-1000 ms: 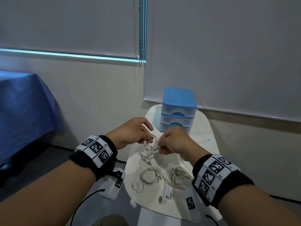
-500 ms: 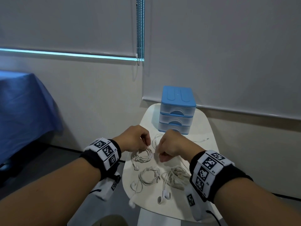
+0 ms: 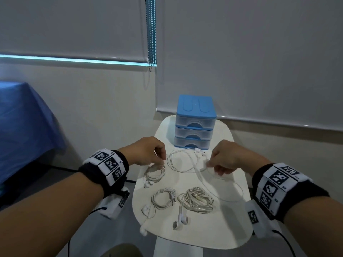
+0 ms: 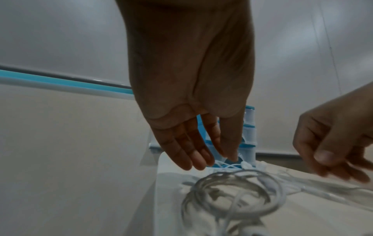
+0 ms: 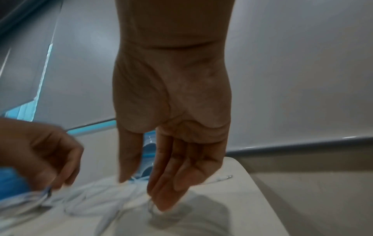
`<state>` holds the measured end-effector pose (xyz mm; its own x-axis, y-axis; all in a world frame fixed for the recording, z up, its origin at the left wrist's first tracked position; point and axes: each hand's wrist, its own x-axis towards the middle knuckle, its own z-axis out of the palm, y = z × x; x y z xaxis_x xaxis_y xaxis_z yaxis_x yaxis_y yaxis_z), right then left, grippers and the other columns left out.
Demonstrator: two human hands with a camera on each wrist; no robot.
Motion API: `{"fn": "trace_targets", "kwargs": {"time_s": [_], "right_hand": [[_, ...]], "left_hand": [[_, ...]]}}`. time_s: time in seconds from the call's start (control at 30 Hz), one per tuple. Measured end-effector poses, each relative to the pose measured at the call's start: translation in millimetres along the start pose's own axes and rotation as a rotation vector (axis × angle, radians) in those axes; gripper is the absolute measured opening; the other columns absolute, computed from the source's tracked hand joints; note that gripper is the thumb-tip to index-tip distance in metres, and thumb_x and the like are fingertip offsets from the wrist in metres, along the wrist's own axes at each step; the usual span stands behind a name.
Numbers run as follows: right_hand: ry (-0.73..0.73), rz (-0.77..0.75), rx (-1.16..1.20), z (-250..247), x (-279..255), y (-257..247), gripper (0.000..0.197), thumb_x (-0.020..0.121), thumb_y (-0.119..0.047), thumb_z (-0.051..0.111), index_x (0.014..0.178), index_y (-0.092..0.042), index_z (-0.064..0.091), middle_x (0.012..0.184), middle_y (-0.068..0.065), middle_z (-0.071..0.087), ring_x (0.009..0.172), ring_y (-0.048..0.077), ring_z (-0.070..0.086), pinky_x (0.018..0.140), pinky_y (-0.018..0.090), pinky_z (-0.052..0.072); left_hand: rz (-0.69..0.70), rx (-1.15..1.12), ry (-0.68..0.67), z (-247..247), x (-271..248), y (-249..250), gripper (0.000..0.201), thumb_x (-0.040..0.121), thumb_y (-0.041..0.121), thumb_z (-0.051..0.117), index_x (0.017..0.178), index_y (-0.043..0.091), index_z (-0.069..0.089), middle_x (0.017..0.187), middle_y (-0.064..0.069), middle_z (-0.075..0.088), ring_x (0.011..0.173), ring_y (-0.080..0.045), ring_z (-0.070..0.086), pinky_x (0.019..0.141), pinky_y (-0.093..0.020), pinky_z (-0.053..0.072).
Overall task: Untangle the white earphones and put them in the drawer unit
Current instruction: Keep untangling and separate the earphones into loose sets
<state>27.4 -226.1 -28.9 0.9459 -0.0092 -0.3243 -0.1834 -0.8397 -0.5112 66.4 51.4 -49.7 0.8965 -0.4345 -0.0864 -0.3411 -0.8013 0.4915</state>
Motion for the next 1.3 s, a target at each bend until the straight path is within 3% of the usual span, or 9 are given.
{"fn": "trace_targets", "kwargs": {"time_s": [0.17, 0.3, 0.4, 0.53, 0.63, 0.73, 0.9, 1.07, 1.3], "right_hand": [[-0.082, -0.042, -0.236, 25, 2, 2, 0.047, 0.075, -0.053, 0.085, 0.070, -0.011, 0.065, 0.061, 0.000, 0.068, 0.058, 0.015, 0.062, 0.058, 0.023, 0.051], [-0.004, -0.110, -0.343, 39, 7, -4, 0.029, 0.078, -0.031, 0.078, 0.070, -0.016, 0.055, 0.073, 0.001, 0.059, 0.074, 0.019, 0.058, 0.059, 0.025, 0.043], [0.015, -0.132, -0.372, 34, 6, -5, 0.025, 0.085, -0.032, 0.071, 0.074, -0.015, 0.056, 0.081, 0.003, 0.059, 0.077, 0.019, 0.057, 0.061, 0.028, 0.043], [0.156, -0.228, -0.144, -1, -9, -12, 0.019, 0.090, -0.026, 0.064, 0.079, -0.010, 0.064, 0.072, 0.006, 0.073, 0.070, 0.023, 0.073, 0.065, 0.031, 0.055], [0.237, -0.345, 0.212, -33, -28, -28, 0.016, 0.093, -0.015, 0.063, 0.078, -0.009, 0.059, 0.067, 0.016, 0.073, 0.053, 0.025, 0.072, 0.052, 0.030, 0.054], [0.433, -0.446, 0.133, -66, -38, -38, 0.013, 0.093, -0.015, 0.064, 0.080, -0.015, 0.062, 0.062, 0.010, 0.068, 0.043, 0.017, 0.057, 0.047, 0.024, 0.042], [0.752, -0.447, 0.001, -121, -51, -15, 0.013, 0.090, -0.023, 0.071, 0.079, -0.022, 0.065, 0.068, -0.001, 0.060, 0.063, 0.017, 0.054, 0.058, 0.031, 0.040], [0.869, -0.176, 0.205, -136, -45, 51, 0.018, 0.094, -0.023, 0.067, 0.081, -0.011, 0.070, 0.068, 0.002, 0.058, 0.068, 0.026, 0.054, 0.058, 0.032, 0.037], [1.036, 0.094, 0.407, -131, -43, 102, 0.025, 0.094, -0.021, 0.061, 0.079, -0.005, 0.072, 0.078, 0.017, 0.069, 0.082, 0.038, 0.066, 0.072, 0.039, 0.052]], "left_hand": [[0.024, 0.014, -0.042, 1, 12, 27, 0.010, 0.088, 0.023, 0.081, 0.085, 0.028, 0.073, 0.088, 0.013, 0.073, 0.081, -0.004, 0.066, 0.072, -0.018, 0.048], [0.009, 0.085, -0.123, 7, 19, 45, 0.008, 0.091, 0.031, 0.077, 0.097, 0.026, 0.073, 0.101, 0.011, 0.070, 0.090, -0.008, 0.064, 0.076, -0.021, 0.048], [0.027, 0.089, -0.117, 6, 21, 53, 0.017, 0.092, 0.033, 0.077, 0.107, 0.026, 0.071, 0.106, 0.007, 0.067, 0.097, -0.015, 0.065, 0.086, -0.027, 0.052], [0.162, 0.014, -0.021, -2, 24, 71, 0.039, 0.089, 0.034, 0.080, 0.124, 0.028, 0.064, 0.115, 0.009, 0.062, 0.109, -0.013, 0.059, 0.096, -0.029, 0.049], [0.282, 0.094, 0.091, -10, 31, 92, 0.037, 0.084, 0.052, 0.075, 0.115, 0.032, 0.070, 0.111, 0.010, 0.066, 0.108, -0.012, 0.060, 0.100, -0.042, 0.048], [0.232, -0.096, 0.169, -22, 34, 114, 0.020, 0.097, 0.036, 0.066, 0.093, 0.018, 0.074, 0.096, -0.002, 0.073, 0.094, -0.021, 0.067, 0.091, -0.042, 0.054], [0.120, -0.630, 0.291, -51, 36, 134, 0.040, 0.106, 0.026, 0.054, 0.068, 0.014, 0.061, 0.078, -0.007, 0.075, 0.068, -0.015, 0.064, 0.071, -0.029, 0.050], [0.175, -0.930, 0.295, -89, 20, 154, 0.040, 0.101, 0.017, 0.056, 0.063, 0.019, 0.043, 0.053, 0.003, 0.030, 0.043, -0.013, 0.031, 0.053, -0.026, 0.046], [0.346, -1.134, 0.262, -120, 5, 173, 0.028, 0.102, 0.018, 0.047, 0.075, 0.014, 0.053, 0.051, 0.008, 0.024, 0.042, -0.007, 0.019, 0.040, -0.019, 0.023]]}}
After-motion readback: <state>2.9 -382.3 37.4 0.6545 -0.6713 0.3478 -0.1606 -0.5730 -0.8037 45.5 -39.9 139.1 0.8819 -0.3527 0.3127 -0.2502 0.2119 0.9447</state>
